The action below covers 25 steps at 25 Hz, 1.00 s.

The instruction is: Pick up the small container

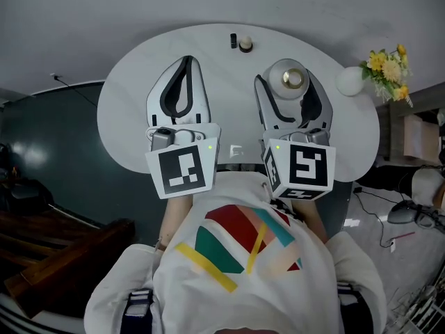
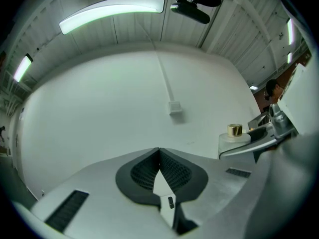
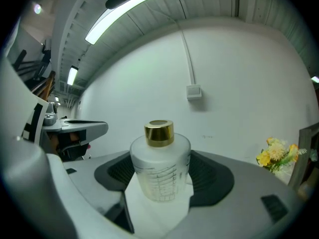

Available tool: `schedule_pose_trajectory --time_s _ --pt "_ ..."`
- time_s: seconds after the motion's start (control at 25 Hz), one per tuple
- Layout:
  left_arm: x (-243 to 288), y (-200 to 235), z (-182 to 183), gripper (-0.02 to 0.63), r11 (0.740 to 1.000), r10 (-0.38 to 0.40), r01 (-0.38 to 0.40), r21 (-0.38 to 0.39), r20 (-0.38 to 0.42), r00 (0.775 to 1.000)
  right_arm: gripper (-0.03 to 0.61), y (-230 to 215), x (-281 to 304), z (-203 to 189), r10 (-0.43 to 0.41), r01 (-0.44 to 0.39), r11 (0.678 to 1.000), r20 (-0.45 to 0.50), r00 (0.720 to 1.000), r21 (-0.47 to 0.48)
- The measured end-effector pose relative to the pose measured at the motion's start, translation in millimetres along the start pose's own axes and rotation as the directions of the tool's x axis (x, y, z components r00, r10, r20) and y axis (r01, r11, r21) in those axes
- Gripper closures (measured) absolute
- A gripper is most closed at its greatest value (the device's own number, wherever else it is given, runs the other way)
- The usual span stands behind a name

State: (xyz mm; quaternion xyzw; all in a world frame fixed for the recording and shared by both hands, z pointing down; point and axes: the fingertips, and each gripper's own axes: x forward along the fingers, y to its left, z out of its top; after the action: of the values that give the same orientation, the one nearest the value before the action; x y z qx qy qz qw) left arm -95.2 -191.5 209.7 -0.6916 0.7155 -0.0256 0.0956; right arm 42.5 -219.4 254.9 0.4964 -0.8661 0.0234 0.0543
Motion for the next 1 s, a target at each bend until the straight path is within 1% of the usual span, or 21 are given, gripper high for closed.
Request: schedule_pose_trajectory --time_s 0.12,0.44,1.0 --pt "1.5 -6.0 -0.4 0.595 0.999 -0.009 0.009 0.035 -0.004 1.000 0.247 1.1 0.7 -2.8 0.001 -0.001 1.000 -0.004 1.000 -0.009" --pt "2.1 -12.7 -4.6 0.595 1.000 -0.024 0.024 0.017 -0.018 1.000 0.247 2.9 0.0 -5.0 0.014 -0.014 1.000 -0.005 1.000 -0.007" --pt "-4.1 -16.1 -0.5 0.595 0.999 -0.033 0.033 0.002 -0.006 0.999 0.247 3.9 -5.1 0.1 0.010 -0.010 1.000 0.008 1.000 -0.010"
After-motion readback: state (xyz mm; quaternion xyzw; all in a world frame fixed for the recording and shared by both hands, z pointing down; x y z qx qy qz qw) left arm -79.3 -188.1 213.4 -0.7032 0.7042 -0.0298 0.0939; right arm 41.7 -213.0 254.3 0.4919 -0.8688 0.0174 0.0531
